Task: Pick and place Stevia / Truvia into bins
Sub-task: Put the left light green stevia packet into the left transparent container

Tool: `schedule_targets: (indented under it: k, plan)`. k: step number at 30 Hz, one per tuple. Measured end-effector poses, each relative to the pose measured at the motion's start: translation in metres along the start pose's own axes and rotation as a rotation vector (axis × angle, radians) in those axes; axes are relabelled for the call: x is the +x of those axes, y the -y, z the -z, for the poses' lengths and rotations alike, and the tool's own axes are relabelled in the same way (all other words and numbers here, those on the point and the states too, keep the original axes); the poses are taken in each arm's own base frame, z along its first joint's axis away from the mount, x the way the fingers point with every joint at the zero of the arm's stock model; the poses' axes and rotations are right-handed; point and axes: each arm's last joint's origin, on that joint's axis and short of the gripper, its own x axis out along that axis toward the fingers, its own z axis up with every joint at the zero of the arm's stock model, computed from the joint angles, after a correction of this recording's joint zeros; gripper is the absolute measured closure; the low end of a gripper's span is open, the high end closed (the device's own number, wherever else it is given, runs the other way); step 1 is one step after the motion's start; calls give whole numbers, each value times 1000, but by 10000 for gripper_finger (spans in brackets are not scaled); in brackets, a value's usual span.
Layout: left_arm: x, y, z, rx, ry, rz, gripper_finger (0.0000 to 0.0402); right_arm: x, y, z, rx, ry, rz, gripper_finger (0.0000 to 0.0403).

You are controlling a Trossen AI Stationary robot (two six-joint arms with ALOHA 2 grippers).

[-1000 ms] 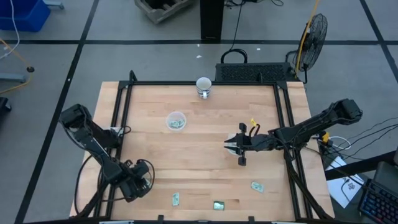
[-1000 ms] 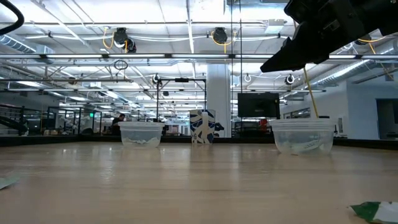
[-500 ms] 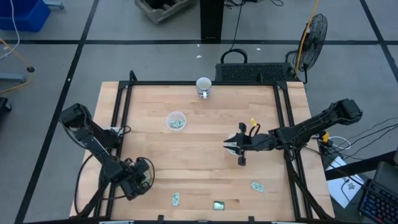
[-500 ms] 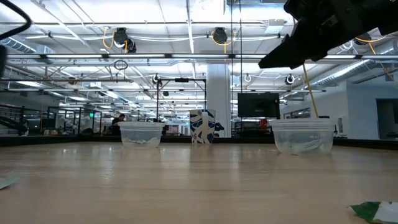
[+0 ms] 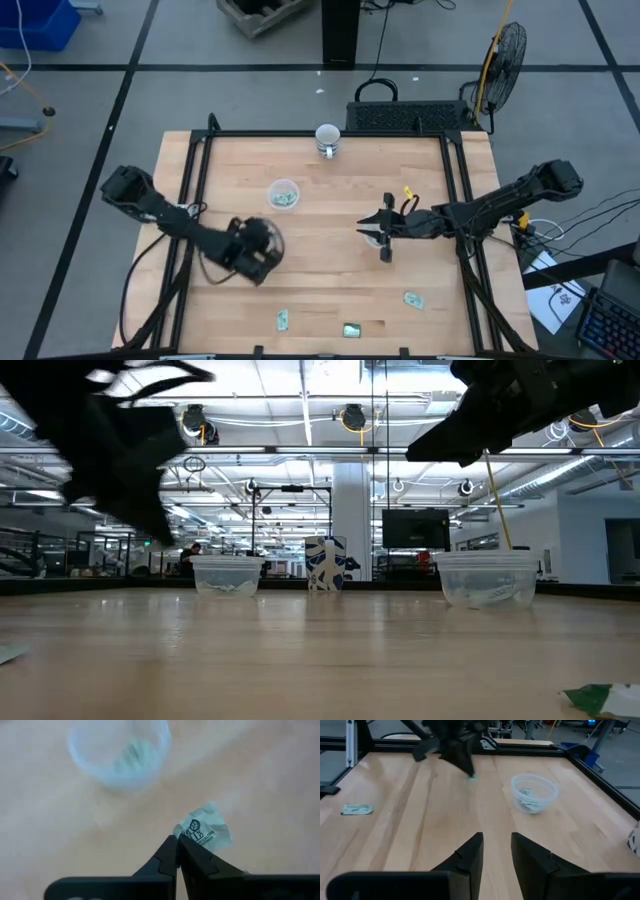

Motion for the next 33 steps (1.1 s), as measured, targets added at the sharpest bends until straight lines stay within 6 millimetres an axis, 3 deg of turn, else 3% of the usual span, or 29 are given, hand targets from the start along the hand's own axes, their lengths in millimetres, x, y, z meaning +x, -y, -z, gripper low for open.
schedule_targets:
  k: [4,9,13,20,33]
  plan:
    - [15,-1,-43,9,63,-77,377,1,4,0,6,-1,15,309]
    - [34,-12,-93,-38,4,-106,376,2,6,0,8,-2,24,309]
    - [49,-29,-115,-45,-64,-118,376,2,6,0,6,-6,23,309]
    - [68,-51,-119,-58,-161,-124,376,2,6,2,-3,-20,24,309]
    - [79,-48,-113,25,-120,-48,376,2,6,2,-3,-22,25,309]
